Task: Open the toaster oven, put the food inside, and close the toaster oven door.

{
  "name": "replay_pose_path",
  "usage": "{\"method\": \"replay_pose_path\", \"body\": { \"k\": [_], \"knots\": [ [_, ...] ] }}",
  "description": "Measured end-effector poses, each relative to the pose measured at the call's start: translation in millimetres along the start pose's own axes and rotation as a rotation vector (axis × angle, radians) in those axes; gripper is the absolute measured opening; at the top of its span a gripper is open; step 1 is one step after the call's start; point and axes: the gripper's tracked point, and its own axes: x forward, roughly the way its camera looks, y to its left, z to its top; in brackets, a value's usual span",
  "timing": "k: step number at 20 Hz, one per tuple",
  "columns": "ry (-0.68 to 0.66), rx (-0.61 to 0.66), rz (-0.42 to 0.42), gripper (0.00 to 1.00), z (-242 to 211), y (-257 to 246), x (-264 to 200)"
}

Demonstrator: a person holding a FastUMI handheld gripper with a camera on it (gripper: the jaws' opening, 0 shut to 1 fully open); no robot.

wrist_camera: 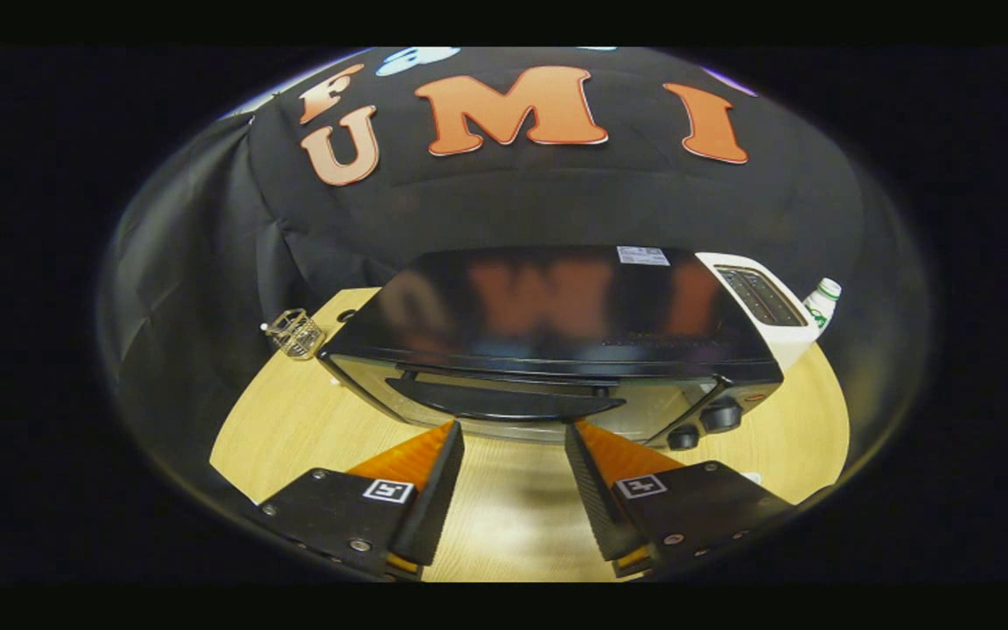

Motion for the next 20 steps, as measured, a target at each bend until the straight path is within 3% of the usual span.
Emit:
{"method": "replay_pose_path", "body": {
  "k": [8,13,20],
  "knots": [
    [-0.072,-0.005,-0.003,0.90,15.2,-10.4,-36.6],
    [-0.248,-0.024,0.013,0.98,63.2,-13.2,-89.4],
    [-0.544,-0.060,0.014,0.98,145.6,-22.8,-179.5]
  ]
}}
